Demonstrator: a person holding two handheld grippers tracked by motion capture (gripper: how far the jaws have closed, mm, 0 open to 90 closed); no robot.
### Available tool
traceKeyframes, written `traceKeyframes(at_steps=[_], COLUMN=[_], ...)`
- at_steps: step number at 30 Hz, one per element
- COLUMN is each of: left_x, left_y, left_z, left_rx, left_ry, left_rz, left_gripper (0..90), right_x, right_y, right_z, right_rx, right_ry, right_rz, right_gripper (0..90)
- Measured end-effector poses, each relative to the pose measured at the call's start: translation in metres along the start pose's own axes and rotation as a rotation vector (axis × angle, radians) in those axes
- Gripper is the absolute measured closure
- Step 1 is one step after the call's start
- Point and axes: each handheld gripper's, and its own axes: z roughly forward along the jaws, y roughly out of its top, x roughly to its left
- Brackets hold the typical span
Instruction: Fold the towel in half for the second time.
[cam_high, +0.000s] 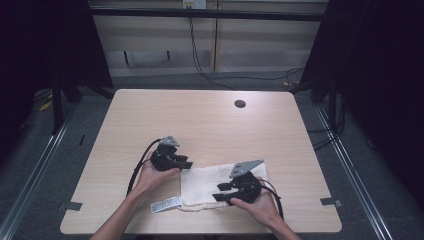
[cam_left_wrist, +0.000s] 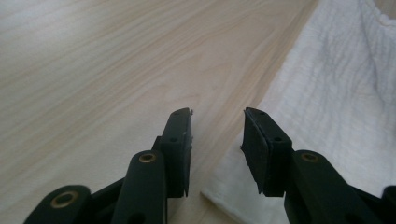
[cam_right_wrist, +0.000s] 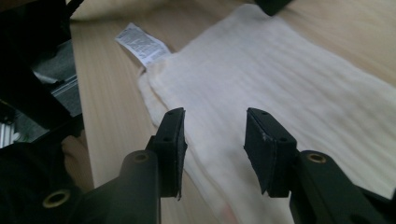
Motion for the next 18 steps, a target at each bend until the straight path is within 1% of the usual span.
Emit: traceKeyframes(at_steps=[1, 2, 3, 4, 5, 6, 7, 8, 10, 11, 12, 13, 14, 15, 16, 17, 18], left_x=[0.0, 0.0, 0.0, 0.002, 0.002, 0.006, 0.007, 0.008, 0.011, 0.011, 0.012, 0.012, 0.012, 0.012, 0.014, 0.014, 0.014], left_y=[0.001, 0.001, 0.001, 0.001, 0.001, 0.001, -0.001, -0.002, -0.003, -0.003, -0.004, -0.004, -0.004, -0.004, -0.004, -0.004, -0.004], left_z=[-0.001, -0.001, -0.003, -0.006, -0.006, -0.008, -0.008, -0.009, -0.01, -0.01, -0.013, -0.013, -0.014, -0.014, -0.015, -0.015, -0.015], left_rx=[-0.008, -0.008, -0.016, -0.028, -0.028, -0.032, -0.037, -0.034, -0.036, -0.036, -0.05, -0.06, -0.062, -0.062, -0.06, -0.064, -0.062], left_ry=[0.0, 0.0, 0.001, 0.005, 0.005, 0.003, 0.011, 0.015, 0.018, 0.018, 0.023, 0.025, 0.027, 0.027, 0.03, 0.028, 0.035], left_rz=[0.003, 0.003, -0.003, -0.007, -0.007, -0.018, -0.027, -0.03, -0.036, -0.036, -0.048, -0.054, -0.055, -0.055, -0.052, -0.047, -0.041], left_gripper=[61.9, 61.5, 61.5, 61.3, 61.2, 61.1, 60.9, 60.8, 60.4, 59.7, 59.5, 59.5, 59.5, 59.3, 59.1, 58.2, 57.8], right_x=[0.004, 0.004, 0.008, 0.015, 0.015, 0.021, 0.024, 0.026, 0.028, 0.029, 0.031, 0.033, 0.035, 0.035, 0.035, 0.035, 0.035], right_y=[0.004, 0.004, 0.007, 0.014, 0.014, 0.021, 0.024, 0.027, 0.032, 0.033, 0.034, 0.034, 0.034, 0.034, 0.035, 0.035, 0.035], right_z=[0.007, 0.007, 0.014, 0.027, 0.027, 0.038, 0.043, 0.048, 0.059, 0.064, 0.069, 0.073, 0.076, 0.076, 0.078, 0.078, 0.078], right_rx=[0.011, 0.011, 0.017, 0.02, 0.02, 0.03, 0.036, 0.045, 0.06, 0.057, 0.061, 0.077, 0.079, 0.079, 0.058, 0.048, 0.043], right_ry=[0.015, 0.015, 0.026, 0.061, 0.061, 0.075, 0.092, 0.093, 0.129, 0.136, 0.137, 0.136, 0.119, 0.119, 0.119, 0.115, 0.116], right_rz=[-0.009, -0.009, -0.018, -0.034, -0.034, -0.062, -0.064, -0.069, -0.08, -0.085, -0.089, -0.101, -0.119, -0.119, -0.124, -0.121, -0.12], right_gripper=[59.8, 59.8, 60.2, 60.9, 60.9, 61.9, 62.1, 63.7, 65.6, 65.8, 65.8, 65.6, 64.3, 64.3, 61.9, 60.2, 59.3])
